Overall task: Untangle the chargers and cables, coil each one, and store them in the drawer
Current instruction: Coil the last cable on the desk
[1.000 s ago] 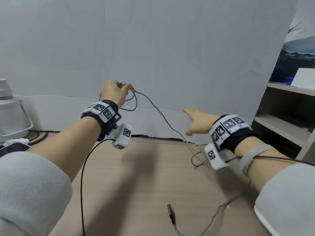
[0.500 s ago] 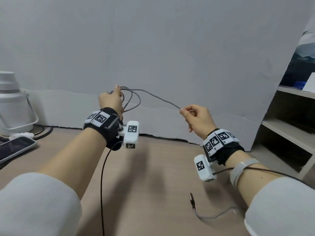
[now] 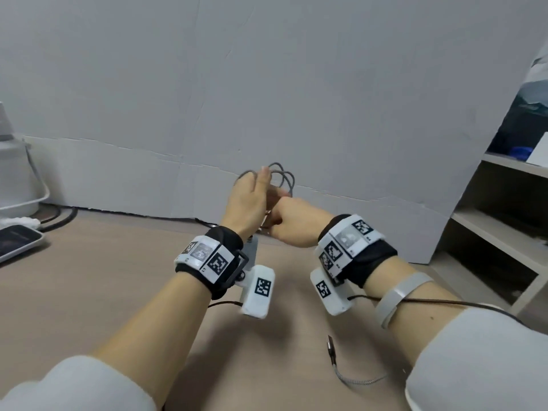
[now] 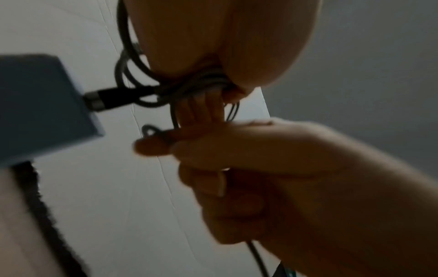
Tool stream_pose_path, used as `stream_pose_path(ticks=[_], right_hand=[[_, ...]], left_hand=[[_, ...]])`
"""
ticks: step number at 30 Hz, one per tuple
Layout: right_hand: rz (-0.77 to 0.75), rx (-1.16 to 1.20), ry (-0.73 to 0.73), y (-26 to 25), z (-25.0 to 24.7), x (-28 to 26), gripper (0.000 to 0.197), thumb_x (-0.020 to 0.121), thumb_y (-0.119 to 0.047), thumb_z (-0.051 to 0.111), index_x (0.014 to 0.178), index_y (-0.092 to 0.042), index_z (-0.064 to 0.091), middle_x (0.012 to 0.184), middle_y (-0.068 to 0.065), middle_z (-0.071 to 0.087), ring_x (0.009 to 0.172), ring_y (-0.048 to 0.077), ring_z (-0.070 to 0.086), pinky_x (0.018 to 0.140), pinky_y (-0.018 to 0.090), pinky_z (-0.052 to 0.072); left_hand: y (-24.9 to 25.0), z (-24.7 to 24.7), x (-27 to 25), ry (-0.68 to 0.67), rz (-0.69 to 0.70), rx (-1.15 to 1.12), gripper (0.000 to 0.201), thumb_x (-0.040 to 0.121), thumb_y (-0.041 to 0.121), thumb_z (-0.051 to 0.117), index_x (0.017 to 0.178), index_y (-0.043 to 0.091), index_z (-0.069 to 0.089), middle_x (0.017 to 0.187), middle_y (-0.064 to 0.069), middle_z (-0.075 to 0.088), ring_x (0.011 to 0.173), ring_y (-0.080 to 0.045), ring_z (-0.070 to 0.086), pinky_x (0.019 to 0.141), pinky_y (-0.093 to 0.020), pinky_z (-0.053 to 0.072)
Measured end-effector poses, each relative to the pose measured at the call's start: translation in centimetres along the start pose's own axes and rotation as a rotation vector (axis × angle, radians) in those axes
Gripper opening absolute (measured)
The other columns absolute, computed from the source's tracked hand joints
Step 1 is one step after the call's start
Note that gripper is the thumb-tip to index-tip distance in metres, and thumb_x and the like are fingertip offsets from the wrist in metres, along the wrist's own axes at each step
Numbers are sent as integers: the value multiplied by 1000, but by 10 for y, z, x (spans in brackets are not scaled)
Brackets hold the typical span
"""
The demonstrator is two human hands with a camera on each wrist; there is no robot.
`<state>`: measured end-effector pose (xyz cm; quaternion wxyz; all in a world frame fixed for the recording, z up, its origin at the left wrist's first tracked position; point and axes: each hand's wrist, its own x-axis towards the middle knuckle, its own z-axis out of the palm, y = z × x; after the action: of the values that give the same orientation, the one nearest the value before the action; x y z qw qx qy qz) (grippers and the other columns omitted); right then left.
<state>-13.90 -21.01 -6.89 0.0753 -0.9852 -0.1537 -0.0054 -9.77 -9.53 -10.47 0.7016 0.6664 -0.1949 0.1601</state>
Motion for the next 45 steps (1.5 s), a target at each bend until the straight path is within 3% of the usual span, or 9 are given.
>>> stream_pose_path(ticks=[5, 9, 13, 19, 25, 28, 32, 36, 45], right_hand=[[-116, 187, 141, 0, -27, -11, 34, 89, -10, 65, 57, -22, 62, 51, -11, 54, 53, 4, 48, 56, 16, 34], [-50, 213, 305, 0, -27, -13, 14, 80, -23, 77, 74, -14, 68, 63, -1, 68, 59, 9, 53, 57, 19, 37], [37, 302, 500, 7, -30, -15, 43, 69, -35, 88, 82, -19, 51, 67, -4, 58, 60, 13, 48, 54, 22, 37], [96, 520, 345, 30, -46, -33, 28, 80, -28, 84, 93, -10, 67, 62, -2, 63, 49, 3, 50, 47, 19, 37], [176, 688, 302, 65, -54, -53, 11, 92, -10, 71, 95, 0, 68, 64, 9, 60, 50, 16, 44, 46, 25, 39], [156, 662, 230, 71, -52, -53, 10, 95, -5, 65, 100, 3, 68, 69, 12, 63, 53, 20, 49, 52, 26, 45], [103, 326, 114, 66, -48, -43, 11, 98, -14, 60, 100, -11, 70, 74, 4, 70, 73, 17, 63, 81, 33, 54], [140, -9, 93, 66, -46, -37, 24, 102, -30, 51, 86, -21, 66, 68, -4, 71, 68, 9, 61, 71, 31, 45], [140, 74, 251, 76, -34, -31, 40, 107, -37, 42, 79, -18, 65, 68, 4, 57, 64, 21, 57, 66, 32, 41]], left_hand=[[-1, -8, -7, -150, 15, 66, 51, 109, 36, 38, 81, -3, 54, 73, -14, 57, 68, -23, 57, 68, -40, 49], [11, -9, -12, -283, -55, -87, 48, 109, 39, 35, 88, 1, 55, 63, -18, 64, 51, -30, 60, 58, -48, 60], [17, -10, -17, -344, -93, -157, 37, 109, 36, 38, 86, 9, 49, 52, 6, 34, 43, -9, 30, 58, -40, 61], [12, -26, -10, -418, -60, -170, 29, 93, 28, 71, 65, 26, 64, 58, 7, 28, 49, -10, 26, 48, -24, 38], [-1, -35, 4, -31, 8, 99, 28, 95, 28, 70, 70, 14, 63, 45, 13, 52, 40, -3, 46, 46, -23, 38], [-10, -35, 9, 156, 15, 138, 30, 89, 39, 73, 65, 22, 67, 67, -6, 70, 71, -23, 69, 67, -40, 52], [-9, -28, 9, 271, 8, 94, 27, 90, 33, 73, 73, 13, 70, 81, -13, 73, 88, -31, 71, 83, -45, 55], [-5, -36, 13, 360, -60, 2, 25, 88, 34, 74, 69, 20, 66, 76, 0, 72, 85, -22, 72, 73, -42, 53], [-12, -71, 27, 667, -174, -123, 25, 78, 38, 73, 75, 13, 69, 68, 3, 66, 60, -23, 55, 64, -44, 51]])
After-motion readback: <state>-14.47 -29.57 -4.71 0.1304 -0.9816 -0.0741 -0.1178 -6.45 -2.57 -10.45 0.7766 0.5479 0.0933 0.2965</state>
